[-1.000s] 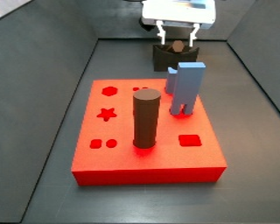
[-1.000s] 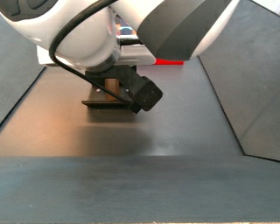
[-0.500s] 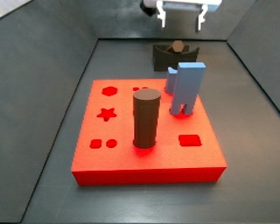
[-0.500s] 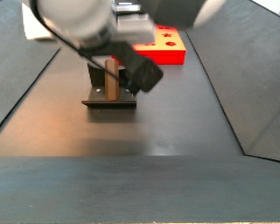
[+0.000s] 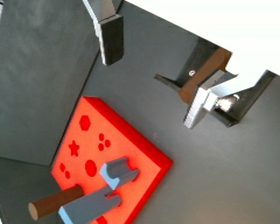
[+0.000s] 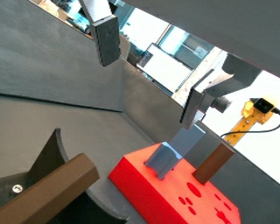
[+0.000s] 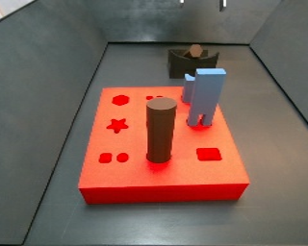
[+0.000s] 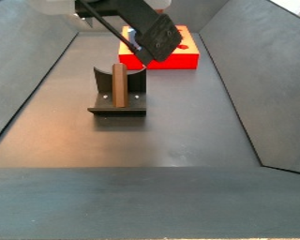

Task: Pick up the hexagon object. Move up. Place the hexagon object on the fixture. Regrasp the hexagon object. Move to above the board. Insert the hexagon object.
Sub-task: Regrasp the hexagon object.

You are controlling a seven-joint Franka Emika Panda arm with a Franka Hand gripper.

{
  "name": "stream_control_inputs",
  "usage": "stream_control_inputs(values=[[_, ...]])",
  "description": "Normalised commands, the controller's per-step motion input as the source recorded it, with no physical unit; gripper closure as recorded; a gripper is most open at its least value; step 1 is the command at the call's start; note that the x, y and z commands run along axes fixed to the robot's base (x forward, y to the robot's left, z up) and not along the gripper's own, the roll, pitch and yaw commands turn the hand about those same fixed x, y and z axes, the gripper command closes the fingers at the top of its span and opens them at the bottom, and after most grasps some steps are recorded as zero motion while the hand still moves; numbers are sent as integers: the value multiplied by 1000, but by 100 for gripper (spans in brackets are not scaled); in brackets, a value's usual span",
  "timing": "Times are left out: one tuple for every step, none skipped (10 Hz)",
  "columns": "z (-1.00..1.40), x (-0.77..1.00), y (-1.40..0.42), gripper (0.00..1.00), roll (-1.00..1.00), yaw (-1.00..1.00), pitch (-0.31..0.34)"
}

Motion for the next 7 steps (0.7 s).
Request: stream_control_inputs(values=[[435, -80, -609, 0, 1000, 8, 36], [363, -86, -526, 0, 1000, 8, 30], [142, -96, -320, 0, 1000, 8, 18], [72, -70, -162, 0, 1000, 8, 15], [46, -30, -67, 0, 1000, 8, 17], [27, -18, -57, 0, 1000, 8, 17], [11, -12, -43, 0, 1000, 8, 14]])
